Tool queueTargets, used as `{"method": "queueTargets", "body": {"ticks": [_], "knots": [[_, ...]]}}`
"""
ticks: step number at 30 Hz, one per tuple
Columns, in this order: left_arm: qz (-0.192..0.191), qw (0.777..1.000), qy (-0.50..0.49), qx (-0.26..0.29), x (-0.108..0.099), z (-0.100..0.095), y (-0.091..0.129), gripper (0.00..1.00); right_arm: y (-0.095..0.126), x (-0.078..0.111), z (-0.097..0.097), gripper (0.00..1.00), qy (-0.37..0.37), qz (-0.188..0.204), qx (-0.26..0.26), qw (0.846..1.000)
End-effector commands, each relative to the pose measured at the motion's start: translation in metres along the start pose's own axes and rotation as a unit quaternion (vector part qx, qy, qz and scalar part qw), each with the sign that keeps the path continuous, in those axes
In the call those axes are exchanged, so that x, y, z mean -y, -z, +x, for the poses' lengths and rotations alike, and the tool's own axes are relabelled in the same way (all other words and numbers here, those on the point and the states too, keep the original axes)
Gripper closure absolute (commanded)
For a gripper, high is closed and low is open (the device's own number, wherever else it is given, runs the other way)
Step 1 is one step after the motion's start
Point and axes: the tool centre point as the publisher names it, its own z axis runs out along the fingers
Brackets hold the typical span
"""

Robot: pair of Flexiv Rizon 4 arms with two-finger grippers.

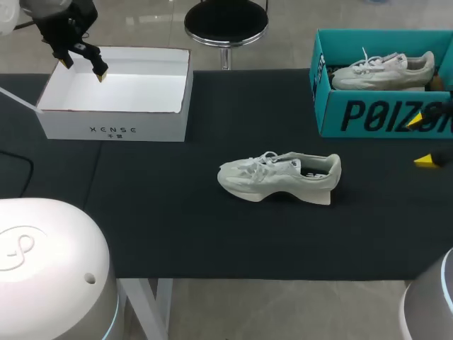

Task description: Take the shoe out of the shoebox, open the shoe tongue, remove and reinsert the insole, then place the shoe into the shoebox

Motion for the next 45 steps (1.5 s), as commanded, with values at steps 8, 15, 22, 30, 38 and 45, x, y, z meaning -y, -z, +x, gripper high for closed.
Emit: {"method": "queueTargets", "body": {"ticks": [8,15,22,30,38,45], "knots": [[0.000,1.000,0.000,0.001,0.000,0.000,0.000,0.00,-0.010,0.018,0.004,0.00,0.010,-0.158,-0.005,0.987],[0.000,1.000,0.000,0.001,0.000,0.000,0.000,0.00,-0.026,0.048,0.001,0.00,-0.004,-0.188,-0.029,0.982],[0.000,1.000,0.000,0.001,0.000,0.000,0.000,0.00,-0.038,0.067,-0.004,0.00,-0.019,-0.255,0.005,0.967],[0.000,1.000,0.000,0.001,0.000,0.000,0.000,0.00,-0.070,0.060,-0.012,0.00,-0.019,-0.211,-0.011,0.977],[0.000,1.000,0.000,0.001,0.000,0.000,0.000,0.00,-0.096,0.053,-0.016,0.00,-0.012,-0.176,0.001,0.984],[0.000,1.000,0.000,0.001,0.000,0.000,0.000,0.00,-0.110,0.063,-0.013,0.00,-0.033,-0.153,0.018,0.988]]}}
